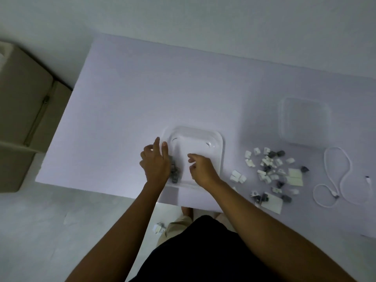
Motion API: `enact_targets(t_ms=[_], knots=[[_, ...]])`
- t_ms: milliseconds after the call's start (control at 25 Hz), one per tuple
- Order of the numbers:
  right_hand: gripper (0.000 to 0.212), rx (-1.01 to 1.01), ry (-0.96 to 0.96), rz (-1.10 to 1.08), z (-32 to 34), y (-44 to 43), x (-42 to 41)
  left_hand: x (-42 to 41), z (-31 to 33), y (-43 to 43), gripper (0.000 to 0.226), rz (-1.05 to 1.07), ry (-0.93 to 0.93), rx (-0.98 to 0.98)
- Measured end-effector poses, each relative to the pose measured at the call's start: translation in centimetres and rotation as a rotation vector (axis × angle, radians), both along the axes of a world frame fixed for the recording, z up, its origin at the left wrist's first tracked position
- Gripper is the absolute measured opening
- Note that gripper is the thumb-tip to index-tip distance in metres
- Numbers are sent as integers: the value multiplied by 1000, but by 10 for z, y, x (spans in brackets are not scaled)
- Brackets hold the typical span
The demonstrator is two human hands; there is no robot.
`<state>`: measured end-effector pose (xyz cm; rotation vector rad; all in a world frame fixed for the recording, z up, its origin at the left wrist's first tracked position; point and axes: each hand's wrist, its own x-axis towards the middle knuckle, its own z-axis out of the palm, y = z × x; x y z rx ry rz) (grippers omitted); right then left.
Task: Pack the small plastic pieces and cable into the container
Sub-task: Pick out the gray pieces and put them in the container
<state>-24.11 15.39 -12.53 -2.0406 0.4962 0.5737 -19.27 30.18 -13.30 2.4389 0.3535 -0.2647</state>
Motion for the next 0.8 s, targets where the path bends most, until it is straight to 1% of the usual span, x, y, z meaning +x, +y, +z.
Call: enact_targets(t_ms=[80, 120, 200, 240, 320, 400, 480, 560, 640, 720, 800], knots=[[38, 47, -157, -121, 13, -27, -11, -2, 15, -18, 45, -107, -183, 117], [31, 12, -246, -176, 20, -45, -20, -5, 22, -36, 43, -178, -269, 122], [21, -100, -369, -282, 28, -82, -42, -14, 29, -73, 38, -332, -345, 58], [19, -152, -382, -339, 28, -101, -57, -22, 30, -96, 34, -416, -343, 4], [20, -224, -315, -429, 22, -139, -92, -45, 29, -140, 29, -593, -267, -124], [25, -247, -189, -501, 9, -172, -129, -69, 23, -177, 25, -790, -173, -209], [32, -231, -71, -515, -6, -193, -162, -93, 13, -202, 19, -954, -54, -201], [42, -205, -4, -481, -20, -207, -189, -118, -2, -222, 16, -1057, 40, -107], [49, -159, 6, -468, -33, -212, -206, -138, -17, -229, 16, -1073, 108, -14], [51, -138, -14, -437, -39, -217, -212, -151, -27, -231, 14, -1004, 157, 16], [53, -139, -61, -345, -45, -220, -210, -157, -31, -235, 14, -933, 154, 19]])
